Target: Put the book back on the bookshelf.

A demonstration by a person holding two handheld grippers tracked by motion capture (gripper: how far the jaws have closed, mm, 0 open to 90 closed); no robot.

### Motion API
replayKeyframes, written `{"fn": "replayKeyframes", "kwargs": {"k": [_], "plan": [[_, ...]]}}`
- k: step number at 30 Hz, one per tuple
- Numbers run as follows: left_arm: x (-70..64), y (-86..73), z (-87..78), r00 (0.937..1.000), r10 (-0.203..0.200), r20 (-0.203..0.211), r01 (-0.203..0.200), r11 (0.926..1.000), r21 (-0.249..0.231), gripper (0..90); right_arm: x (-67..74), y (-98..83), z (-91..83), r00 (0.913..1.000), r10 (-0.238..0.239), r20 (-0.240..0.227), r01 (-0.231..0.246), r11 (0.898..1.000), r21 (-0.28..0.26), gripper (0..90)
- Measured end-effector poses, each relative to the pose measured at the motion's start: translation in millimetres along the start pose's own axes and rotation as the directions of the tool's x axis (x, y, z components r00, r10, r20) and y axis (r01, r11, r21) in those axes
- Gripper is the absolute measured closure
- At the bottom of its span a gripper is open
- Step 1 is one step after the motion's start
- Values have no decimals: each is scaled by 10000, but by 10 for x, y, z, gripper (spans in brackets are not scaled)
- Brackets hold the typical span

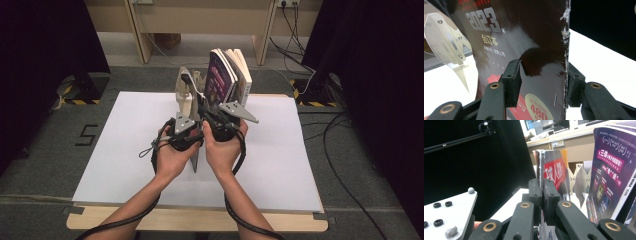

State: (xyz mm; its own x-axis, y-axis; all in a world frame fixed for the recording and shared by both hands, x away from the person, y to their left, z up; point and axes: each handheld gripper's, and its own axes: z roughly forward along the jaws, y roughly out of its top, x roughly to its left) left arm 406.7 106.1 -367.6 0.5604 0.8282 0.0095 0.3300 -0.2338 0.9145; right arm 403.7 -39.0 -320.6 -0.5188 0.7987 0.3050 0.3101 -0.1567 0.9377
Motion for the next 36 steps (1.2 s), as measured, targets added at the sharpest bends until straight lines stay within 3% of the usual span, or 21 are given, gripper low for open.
{"fn": "replayKeyframes", "kwargs": {"k": [6,11,13,16,22,29,32,36], "plan": [[21,-25,56,9993,-358,96,357,9993,107,491,-7,-33,-5,10000,48,-15,-48,10000,11,875],[6,-51,31,9996,-267,-102,268,9996,49,587,4,-36,17,10000,-42,-76,43,9999,155,871],[3,-74,15,9990,-422,-123,421,9991,-45,634,4,-43,35,9999,-113,-97,115,9998,172,866],[-10,-100,-18,9991,-230,-364,229,9997,-41,699,28,-57,44,9991,-390,-141,393,9990,199,859],[13,-110,-60,9974,-311,-643,317,9995,86,771,80,-67,100,9980,-590,-225,596,9979,264,847],[65,-146,-109,9942,-366,-1011,352,9993,-150,855,139,-61,172,9956,-814,-464,828,9961,294,798],[131,-155,-117,9921,-930,-844,914,9956,-227,861,143,-40,202,9944,-787,-700,819,9957,439,734],[194,-137,-154,9913,-1082,-754,1067,9940,-244,862,122,-18,136,9922,-756,-990,788,9965,284,662]]}}
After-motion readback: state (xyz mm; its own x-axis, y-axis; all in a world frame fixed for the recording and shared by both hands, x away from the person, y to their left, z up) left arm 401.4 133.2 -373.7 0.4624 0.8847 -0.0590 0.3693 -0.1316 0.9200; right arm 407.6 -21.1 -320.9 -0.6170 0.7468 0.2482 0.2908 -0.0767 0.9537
